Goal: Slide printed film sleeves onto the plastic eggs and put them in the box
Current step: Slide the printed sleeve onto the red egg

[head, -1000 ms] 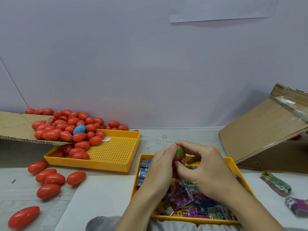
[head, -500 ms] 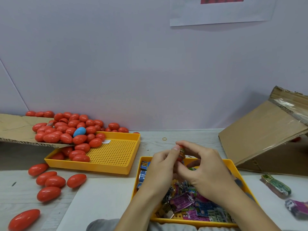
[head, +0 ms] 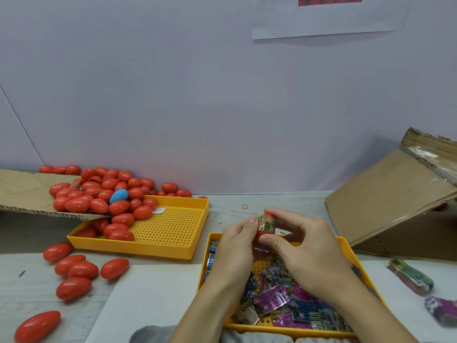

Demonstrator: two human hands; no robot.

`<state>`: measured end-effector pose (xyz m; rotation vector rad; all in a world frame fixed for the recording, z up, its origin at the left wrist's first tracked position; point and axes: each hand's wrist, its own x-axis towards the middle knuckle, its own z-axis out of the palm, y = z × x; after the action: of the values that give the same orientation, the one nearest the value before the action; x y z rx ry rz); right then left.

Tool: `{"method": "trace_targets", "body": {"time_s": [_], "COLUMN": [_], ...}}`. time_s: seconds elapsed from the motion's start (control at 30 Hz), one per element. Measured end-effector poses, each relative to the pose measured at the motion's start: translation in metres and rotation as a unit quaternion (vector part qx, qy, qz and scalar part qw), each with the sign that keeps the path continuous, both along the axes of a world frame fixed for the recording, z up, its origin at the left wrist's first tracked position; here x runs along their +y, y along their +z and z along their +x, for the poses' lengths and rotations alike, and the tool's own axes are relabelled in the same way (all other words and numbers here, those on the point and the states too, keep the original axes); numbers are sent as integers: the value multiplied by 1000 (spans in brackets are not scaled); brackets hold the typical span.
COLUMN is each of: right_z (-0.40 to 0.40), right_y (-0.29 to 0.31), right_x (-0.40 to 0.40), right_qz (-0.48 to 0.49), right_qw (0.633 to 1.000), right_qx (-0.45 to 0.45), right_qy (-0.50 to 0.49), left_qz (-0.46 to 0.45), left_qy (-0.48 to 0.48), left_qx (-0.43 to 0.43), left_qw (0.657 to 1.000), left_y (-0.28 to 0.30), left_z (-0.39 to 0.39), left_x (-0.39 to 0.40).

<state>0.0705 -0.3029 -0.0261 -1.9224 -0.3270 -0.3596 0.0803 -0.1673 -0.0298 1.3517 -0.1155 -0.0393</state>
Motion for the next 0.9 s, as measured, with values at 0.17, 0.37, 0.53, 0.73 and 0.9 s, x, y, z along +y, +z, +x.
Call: {"method": "trace_targets", "body": {"time_s": [0.17,0.37,0.53,0.73,0.9], "right_z": [-1,0,-1,0,-2], "right_y": [2,1,1,2,2], "right_x": [-1,-1,0,0,-1], "right_qz": [-25,-55,-42,-72,-77], "right_qw": [1000,998,999,996,995], "right_qx": [-12,-22,-26,-48,-56], "right_qy": [-1,0,7,-14,-20], "left_qz": [-22,-38,-150,-181,-192], "left_qy": [-13,-26,-36,-69,-66], "left_qx": [22,42,110,123,134], "left_qw": [999,998,982,973,970], "left_y": [2,5,10,12,10], "left_z": [-1,-3,-4,-6,-5], "left_x": [1,-1,0,4,4]}}
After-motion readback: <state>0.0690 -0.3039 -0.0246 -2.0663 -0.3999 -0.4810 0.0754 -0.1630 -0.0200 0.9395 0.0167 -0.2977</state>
